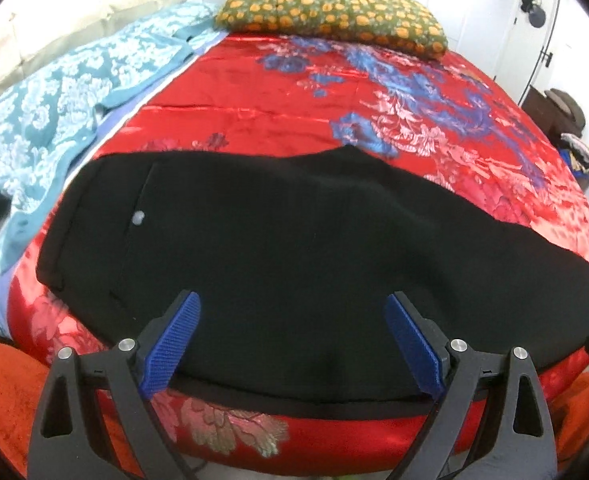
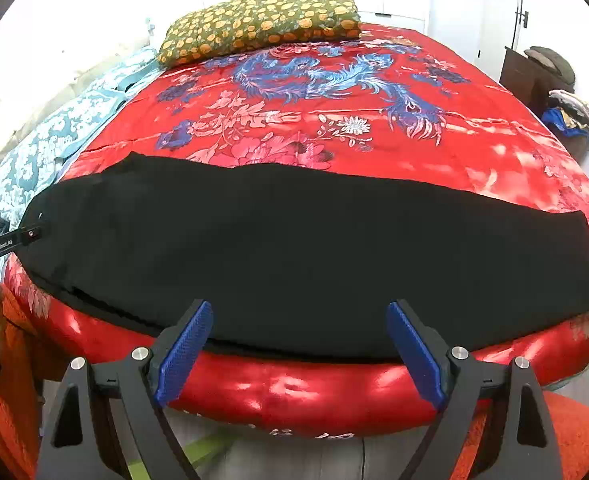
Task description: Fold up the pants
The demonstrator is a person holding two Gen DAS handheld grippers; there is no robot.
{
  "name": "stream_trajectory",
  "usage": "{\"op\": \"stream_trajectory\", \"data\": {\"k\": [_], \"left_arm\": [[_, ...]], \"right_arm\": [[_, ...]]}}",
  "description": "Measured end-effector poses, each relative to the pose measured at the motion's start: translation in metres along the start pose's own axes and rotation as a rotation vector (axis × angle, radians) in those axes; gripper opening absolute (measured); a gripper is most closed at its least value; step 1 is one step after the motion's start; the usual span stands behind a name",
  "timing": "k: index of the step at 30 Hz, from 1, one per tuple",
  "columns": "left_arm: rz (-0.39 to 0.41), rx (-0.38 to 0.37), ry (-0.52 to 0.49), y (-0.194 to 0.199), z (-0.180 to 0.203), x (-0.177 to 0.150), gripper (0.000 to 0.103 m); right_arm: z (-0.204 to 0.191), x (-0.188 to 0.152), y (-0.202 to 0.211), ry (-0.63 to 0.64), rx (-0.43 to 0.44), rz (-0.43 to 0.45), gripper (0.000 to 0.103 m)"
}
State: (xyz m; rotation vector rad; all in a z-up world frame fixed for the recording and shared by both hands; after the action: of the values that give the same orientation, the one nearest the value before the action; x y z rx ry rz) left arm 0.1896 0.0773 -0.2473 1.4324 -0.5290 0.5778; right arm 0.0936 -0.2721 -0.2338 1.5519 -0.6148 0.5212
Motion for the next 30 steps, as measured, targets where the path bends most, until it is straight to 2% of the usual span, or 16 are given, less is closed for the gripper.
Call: {"op": "stream_trajectory", "data": {"k": [6, 11, 14, 18, 21, 26, 30], "left_arm": [[0.055, -0.010, -0.039, 0.009, 0.008, 0.007, 0.095], [0.027, -0.036, -0.102, 0.003, 0.026, -0.001, 0.095], [-0.030, -0.053, -0.147, -0.008, 0.037, -0.013, 0.095], [-0.192, -0.038, -0.207, -0.030, 0.040, -0.046, 0.094], [-0.209, -0.018, -0.256, -0.028, 0.040, -0.053, 0.094], [-0.236, -0.020, -0.267, -0.019, 0.039, -0.060, 0.095], [-0.192, -0.078, -0.175, -0.002, 0.041, -0.048, 0.094]], "right_arm": [[-0.006, 0.001, 0.000, 0.024, 0.001, 0.013, 0.089], [-0.003, 0.002, 0.001, 0.017, -0.001, 0.020, 0.089], [0.000, 0.003, 0.002, 0.012, -0.007, 0.026, 0.089], [0.007, 0.005, 0.002, -0.012, -0.018, 0.034, 0.089], [0.013, 0.008, 0.005, -0.029, -0.025, 0.047, 0.089], [0.024, 0.008, 0.004, -0.060, -0.034, 0.046, 0.089], [0.029, 0.007, 0.003, -0.083, -0.034, 0.043, 0.089]]}}
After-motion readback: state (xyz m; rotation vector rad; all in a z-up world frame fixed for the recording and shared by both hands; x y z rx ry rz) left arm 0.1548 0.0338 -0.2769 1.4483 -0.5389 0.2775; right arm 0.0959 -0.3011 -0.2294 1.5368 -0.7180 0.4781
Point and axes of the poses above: each gripper's, at about its wrist camera, not at the fingertips, and y roughly against the way its jaws point, z to its right, x to its top, the point moved 10 cm from there along -y, roughly the way its jaws point, and after that the axes turned 7 degrees about z, right-handed, at the moved point
